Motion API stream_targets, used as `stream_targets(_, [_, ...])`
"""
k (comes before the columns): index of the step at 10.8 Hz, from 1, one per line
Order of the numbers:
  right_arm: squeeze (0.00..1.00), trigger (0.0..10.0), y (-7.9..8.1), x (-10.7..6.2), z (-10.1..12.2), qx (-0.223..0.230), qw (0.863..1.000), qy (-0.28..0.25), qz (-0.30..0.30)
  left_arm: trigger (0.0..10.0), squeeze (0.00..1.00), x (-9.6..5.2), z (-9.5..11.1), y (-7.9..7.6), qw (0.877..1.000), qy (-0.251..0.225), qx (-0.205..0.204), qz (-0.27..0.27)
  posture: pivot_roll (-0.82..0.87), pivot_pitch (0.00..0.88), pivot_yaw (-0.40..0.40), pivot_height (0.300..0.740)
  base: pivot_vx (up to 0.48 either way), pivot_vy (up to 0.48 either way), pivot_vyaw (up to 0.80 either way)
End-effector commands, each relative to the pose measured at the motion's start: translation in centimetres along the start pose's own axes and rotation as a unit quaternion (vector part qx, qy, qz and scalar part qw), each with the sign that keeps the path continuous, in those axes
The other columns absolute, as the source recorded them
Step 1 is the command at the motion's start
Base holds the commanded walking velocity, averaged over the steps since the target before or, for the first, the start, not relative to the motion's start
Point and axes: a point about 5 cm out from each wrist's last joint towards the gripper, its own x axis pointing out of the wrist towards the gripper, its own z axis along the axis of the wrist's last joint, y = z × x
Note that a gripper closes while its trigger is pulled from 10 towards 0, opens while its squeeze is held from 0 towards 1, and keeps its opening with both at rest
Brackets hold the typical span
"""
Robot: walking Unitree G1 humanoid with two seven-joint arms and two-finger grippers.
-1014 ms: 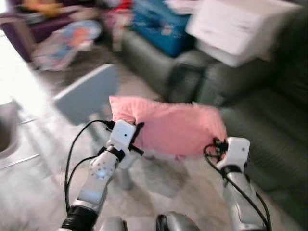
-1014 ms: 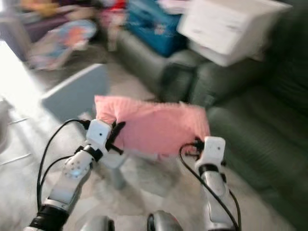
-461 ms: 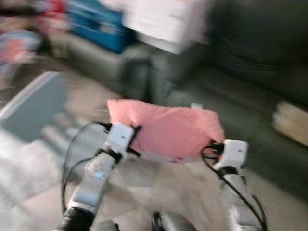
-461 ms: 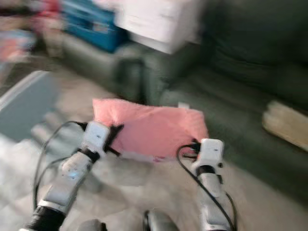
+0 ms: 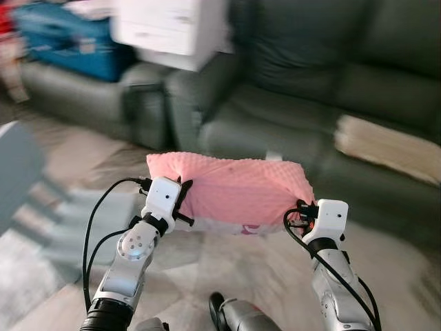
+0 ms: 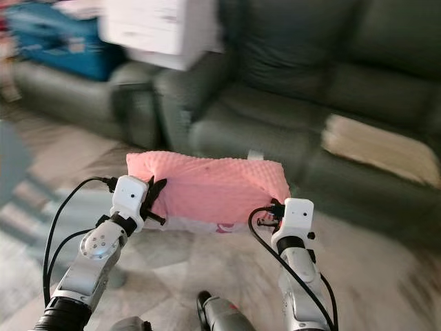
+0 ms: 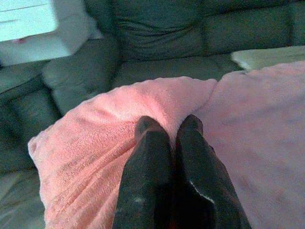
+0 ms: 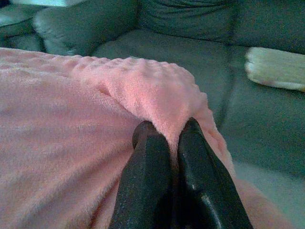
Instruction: Move the pillow to the sofa
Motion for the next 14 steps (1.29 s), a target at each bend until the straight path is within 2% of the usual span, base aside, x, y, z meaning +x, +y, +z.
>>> stream_targets(1, [0.0,10.0,-0.22,0.13,0.31,-0.003,1.0,-0.003,-0.003,10.0,0.0,0.33,0.52,0.07,1.0,-0.01,0.003,0.004,-0.06,0.088,-0.033,0.74,0.0,0.0,-0.8])
stream_targets(3, [0.0,10.0,-0.17,0.16,0.28,-0.002,1.0,-0.003,-0.002,10.0,0.0,0.37,0.5,0.13,1.0,-0.01,0.004,0.005,-0.06,0.086,-0.033,0.74,0.0,0.0,-0.8])
stream_targets(8, [0.0,10.0,0.03,0.3,0.33,0.0,1.0,-0.006,0.002,10.0,0.0,0.57,0.88,0.13,1.0,-0.017,0.006,0.002,-0.05,0.081,-0.029,0.74,0.0,0.0,0.0])
stream_targets(14, [0.0,10.0,0.11,0.25,0.38,0.0,1.0,-0.006,0.003,10.0,0.0,0.66,1.14,-0.12,1.0,-0.025,0.006,-0.004,-0.06,0.09,-0.026,0.74,0.414,0.0,0.0])
